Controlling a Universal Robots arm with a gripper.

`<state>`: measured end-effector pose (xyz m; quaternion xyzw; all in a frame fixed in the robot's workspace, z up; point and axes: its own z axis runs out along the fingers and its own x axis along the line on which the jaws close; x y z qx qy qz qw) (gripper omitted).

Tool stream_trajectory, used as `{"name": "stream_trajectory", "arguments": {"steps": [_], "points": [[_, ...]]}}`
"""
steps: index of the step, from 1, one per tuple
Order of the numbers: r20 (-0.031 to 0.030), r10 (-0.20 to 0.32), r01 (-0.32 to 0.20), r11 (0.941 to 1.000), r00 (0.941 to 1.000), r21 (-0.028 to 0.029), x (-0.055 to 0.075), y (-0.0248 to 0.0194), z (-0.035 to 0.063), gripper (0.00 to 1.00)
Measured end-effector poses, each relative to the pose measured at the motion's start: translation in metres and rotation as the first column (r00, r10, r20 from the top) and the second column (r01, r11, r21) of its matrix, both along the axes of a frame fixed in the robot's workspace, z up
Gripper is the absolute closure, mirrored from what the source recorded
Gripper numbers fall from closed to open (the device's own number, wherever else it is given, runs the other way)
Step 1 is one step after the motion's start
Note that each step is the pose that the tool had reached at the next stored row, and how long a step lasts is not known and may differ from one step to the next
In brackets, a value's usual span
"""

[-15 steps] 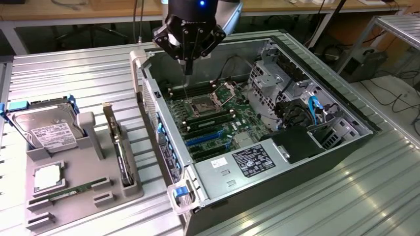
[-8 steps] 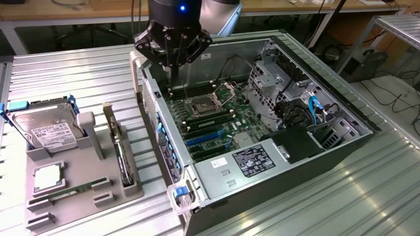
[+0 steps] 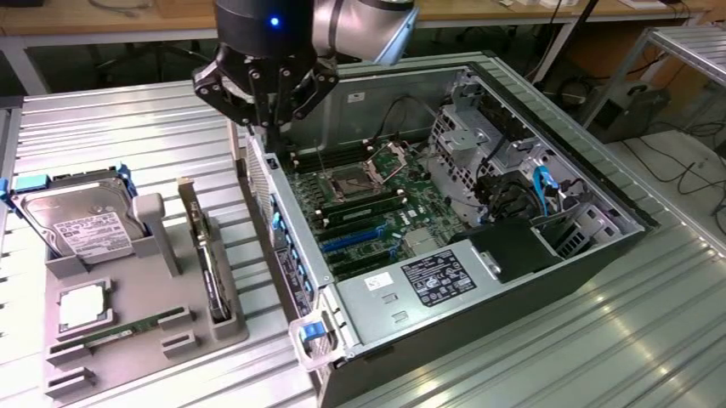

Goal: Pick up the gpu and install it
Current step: 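Reach for the gpu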

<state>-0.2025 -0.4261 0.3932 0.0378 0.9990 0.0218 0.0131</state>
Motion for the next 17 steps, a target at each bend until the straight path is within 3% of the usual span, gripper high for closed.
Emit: {"name": "stream_trajectory", "arguments": {"steps": [7, 17], "points": [[-0.0001, 0.0, 0.0, 1.0, 1.0, -0.0002, -0.034, -0.0059, 0.0, 0.89], [0.0001, 0.0, 0.0, 1.0, 1.0, 0.0, -0.084, -0.0069, -0.0082, 0.89]]}}
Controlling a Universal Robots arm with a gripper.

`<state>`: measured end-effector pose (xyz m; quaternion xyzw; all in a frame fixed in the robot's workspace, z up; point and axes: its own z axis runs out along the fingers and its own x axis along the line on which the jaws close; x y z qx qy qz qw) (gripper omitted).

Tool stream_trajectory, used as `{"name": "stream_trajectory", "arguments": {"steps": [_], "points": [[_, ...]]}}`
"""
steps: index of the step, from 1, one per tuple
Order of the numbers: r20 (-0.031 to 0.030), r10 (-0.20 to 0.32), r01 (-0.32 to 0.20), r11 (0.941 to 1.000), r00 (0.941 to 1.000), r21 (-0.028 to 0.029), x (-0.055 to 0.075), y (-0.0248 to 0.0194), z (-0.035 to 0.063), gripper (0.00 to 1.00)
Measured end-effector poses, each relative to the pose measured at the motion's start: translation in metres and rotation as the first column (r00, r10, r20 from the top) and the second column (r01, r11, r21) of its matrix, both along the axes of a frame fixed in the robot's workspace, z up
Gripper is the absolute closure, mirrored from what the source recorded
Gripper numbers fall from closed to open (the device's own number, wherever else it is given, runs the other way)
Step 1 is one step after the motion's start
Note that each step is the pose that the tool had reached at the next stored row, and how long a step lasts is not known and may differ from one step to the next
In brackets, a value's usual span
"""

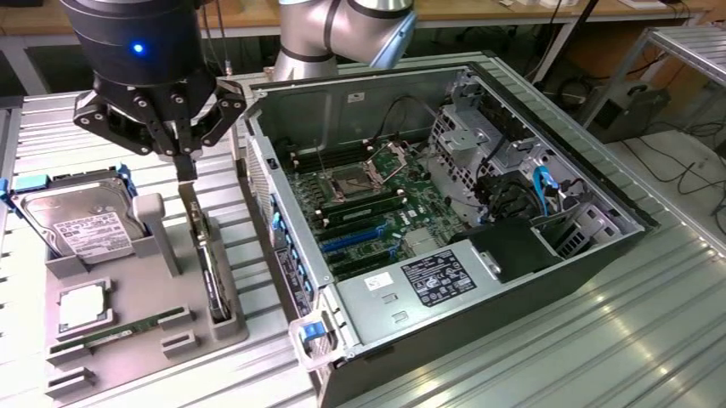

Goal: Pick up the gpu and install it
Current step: 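Reach for the gpu, then pick up the gpu and move the gpu toward the slot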

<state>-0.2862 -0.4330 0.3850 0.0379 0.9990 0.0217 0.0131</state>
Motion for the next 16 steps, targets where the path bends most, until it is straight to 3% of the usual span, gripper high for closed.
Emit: {"name": "stream_trajectory", "arguments": {"steps": [14, 15, 16], "points": [[-0.0001, 0.0, 0.0, 1.0, 1.0, 0.0, -0.0002, -0.0001, -0.0001, 0.89], [-0.0001, 0.0, 0.0, 1.0, 1.0, 0.0, -0.0002, -0.0008, -0.0003, 0.89], [-0.0003, 0.0, 0.0, 1.0, 1.0, 0.0, -0.0002, -0.0053, -0.0012, 0.89]]}}
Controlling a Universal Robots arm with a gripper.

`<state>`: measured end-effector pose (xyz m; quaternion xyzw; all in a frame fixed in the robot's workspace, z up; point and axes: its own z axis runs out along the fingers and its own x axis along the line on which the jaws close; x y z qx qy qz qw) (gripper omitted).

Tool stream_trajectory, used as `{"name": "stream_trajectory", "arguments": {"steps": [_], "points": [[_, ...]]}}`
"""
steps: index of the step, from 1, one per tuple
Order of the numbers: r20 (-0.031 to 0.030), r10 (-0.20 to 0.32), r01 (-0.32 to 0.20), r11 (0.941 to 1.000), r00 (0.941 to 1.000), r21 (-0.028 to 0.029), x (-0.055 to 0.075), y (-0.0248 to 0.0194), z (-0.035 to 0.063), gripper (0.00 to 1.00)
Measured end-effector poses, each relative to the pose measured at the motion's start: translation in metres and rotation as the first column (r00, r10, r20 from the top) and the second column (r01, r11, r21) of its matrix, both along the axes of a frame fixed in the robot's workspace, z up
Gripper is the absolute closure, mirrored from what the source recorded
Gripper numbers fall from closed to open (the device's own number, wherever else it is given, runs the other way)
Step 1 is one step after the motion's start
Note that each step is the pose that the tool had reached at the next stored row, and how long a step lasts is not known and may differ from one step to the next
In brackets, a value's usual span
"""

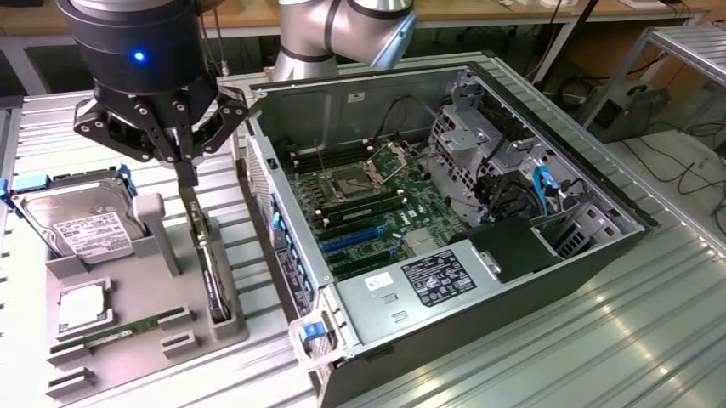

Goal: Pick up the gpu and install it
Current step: 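Pick up the gpu and move the gpu toward the slot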

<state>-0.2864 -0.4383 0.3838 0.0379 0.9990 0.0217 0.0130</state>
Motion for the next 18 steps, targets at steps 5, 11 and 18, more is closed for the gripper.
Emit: {"name": "stream_trajectory", "arguments": {"steps": [5, 11, 18], "points": [[0.0022, 0.0, 0.0, 1.0, 1.0, 0.0002, -0.002, -0.0144, -0.0055, 0.76], [0.0052, 0.0, 0.0, 1.0, 1.0, 0.0, -0.007, -0.0152, -0.0218, 0.58], [0.0061, 0.0, 0.0, 1.0, 1.0, 0.0, -0.008, -0.0152, -0.0359, 0.58]]}}
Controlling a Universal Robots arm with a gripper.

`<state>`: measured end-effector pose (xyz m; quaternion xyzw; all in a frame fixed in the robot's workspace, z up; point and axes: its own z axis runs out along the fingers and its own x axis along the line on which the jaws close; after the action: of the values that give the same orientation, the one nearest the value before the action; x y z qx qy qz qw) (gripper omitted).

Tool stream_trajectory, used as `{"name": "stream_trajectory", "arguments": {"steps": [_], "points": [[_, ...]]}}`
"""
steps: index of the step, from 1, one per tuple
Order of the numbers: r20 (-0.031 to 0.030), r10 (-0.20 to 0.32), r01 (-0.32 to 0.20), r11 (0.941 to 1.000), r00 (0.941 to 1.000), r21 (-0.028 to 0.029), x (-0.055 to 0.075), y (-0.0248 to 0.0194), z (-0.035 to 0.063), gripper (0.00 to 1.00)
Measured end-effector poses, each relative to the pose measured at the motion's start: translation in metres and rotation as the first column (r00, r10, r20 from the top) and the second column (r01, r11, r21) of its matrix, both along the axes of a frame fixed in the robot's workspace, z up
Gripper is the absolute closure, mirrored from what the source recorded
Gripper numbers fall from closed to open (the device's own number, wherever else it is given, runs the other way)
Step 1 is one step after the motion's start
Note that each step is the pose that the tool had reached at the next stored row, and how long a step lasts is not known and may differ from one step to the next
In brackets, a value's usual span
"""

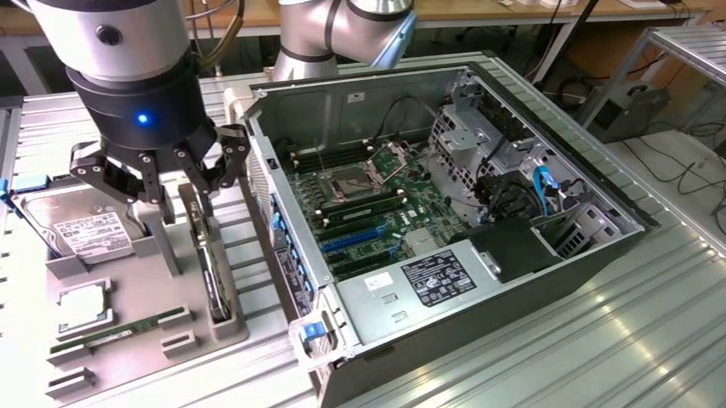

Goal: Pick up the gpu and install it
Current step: 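Pick up the gpu and move the gpu toward the slot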

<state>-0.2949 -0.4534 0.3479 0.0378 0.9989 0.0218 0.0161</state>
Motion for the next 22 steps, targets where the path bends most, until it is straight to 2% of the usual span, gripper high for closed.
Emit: {"name": "stream_trajectory", "arguments": {"steps": [8, 22], "points": [[0.0067, 0.0, 0.0, 1.0, 1.0, 0.0001, 0.0, 0.0, -0.0146, 0.58], [0.0087, 0.0, 0.0, 1.0, 1.0, 0.0, -0.005, 0.0006, -0.0417, 0.58]]}}
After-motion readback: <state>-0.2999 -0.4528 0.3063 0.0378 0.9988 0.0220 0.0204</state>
